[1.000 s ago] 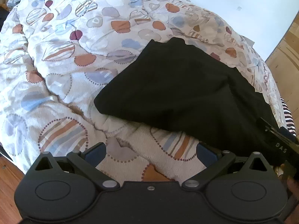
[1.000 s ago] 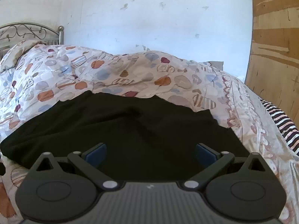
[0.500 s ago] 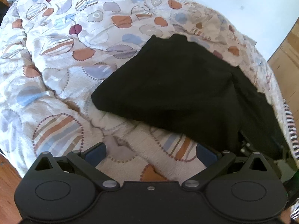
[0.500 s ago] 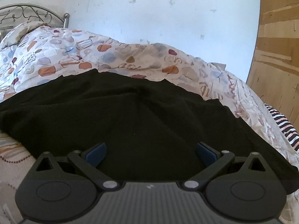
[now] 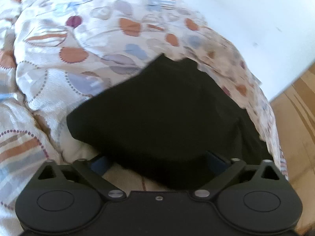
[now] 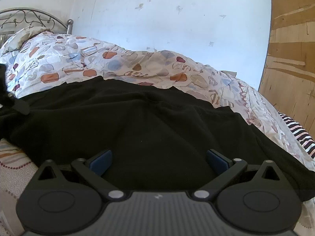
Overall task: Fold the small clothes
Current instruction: 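Grasp the folded black shirt's edge with the left gripper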
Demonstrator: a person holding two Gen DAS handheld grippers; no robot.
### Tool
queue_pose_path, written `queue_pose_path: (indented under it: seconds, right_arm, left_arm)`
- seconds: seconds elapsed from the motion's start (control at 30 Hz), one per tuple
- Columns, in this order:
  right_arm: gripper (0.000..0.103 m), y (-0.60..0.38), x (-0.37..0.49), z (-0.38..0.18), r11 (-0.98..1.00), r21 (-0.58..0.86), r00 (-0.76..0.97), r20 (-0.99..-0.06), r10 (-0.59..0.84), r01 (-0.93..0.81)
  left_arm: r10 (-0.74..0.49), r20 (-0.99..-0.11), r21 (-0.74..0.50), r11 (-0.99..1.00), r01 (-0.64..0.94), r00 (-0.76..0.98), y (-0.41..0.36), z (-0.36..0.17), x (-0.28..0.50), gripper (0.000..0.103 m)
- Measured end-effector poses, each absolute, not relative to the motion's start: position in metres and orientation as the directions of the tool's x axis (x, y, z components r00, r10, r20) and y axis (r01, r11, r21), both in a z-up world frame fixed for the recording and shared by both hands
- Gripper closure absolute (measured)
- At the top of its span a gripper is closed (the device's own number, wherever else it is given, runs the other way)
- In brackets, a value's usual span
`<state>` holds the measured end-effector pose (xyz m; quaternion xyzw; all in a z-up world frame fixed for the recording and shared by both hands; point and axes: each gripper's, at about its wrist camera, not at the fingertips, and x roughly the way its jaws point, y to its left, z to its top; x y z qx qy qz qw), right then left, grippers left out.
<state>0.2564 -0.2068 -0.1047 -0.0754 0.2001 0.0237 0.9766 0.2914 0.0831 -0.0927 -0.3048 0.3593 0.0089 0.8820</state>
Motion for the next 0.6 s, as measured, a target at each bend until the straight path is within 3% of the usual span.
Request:
queue_pose_path:
  seconds: [0.03,0.1,0.17,0.23,0.27,0.3,0.37,0.47,0.6]
  right_arm:
    - [0.000,-0.207,0.256,-0.105,0.987,-0.138,0.919,-0.395,0.016,-0.076]
    - [0.000,-0.207,0.256,-0.105,0.987,-0.138,0.919,-0.394,0.016,-0.076]
    - [0.000,-0.207,0.256,-0.105,0.988,-0.137,0.919,-0.394,0.017,-0.077]
    - [0.000,-0.206,0.256,-0.105,0.988,-0.137,0.919,-0.394,0.016,-0.076]
    - [0.000,-0.207,0.256,-0.105,0.988,-0.138,0.919,-0.394,0.016,-0.076]
    - [0.000,-0.207,0.256,-0.105,0.988,-0.137,0.919,-0.394,0.016,-0.076]
    - [0.000,-0.206,0.256,-0.106,0.988,-0.137,0.919,-0.394,0.016,-0.076]
    - [0.000,-0.206,0.256,-0.106,0.988,-0.135,0.919,-0.393,0.017,-0.076]
    - [0.000,-0.207,0.256,-0.106,0.988,-0.131,0.919,-0.393,0.019,-0.077]
  left_arm:
    - [-0.184,-0.645,-0.524,0.813,-0.254,0.742,0.085,-0.093,0.295,0.023]
    - [-0.120,-0.668,-0.485,0.818,-0.308,0.734,0.086,-0.092,0.304,0.060]
    - [-0.085,-0.662,-0.484,0.807,-0.338,0.745,0.086,-0.089,0.306,0.069]
    - [-0.078,-0.645,-0.495,0.800,-0.338,0.760,0.086,-0.087,0.307,0.071]
    - [-0.076,-0.645,-0.494,0.801,-0.339,0.761,0.086,-0.088,0.309,0.068]
    - [-0.075,-0.650,-0.493,0.799,-0.344,0.756,0.085,-0.090,0.311,0.056]
    - [-0.093,-0.648,-0.519,0.781,-0.348,0.756,0.087,-0.096,0.316,0.049]
    - [-0.071,-0.660,-0.487,0.798,-0.354,0.748,0.081,-0.095,0.321,0.049]
    - [-0.029,-0.674,-0.442,0.816,-0.371,0.738,0.076,-0.091,0.321,0.064]
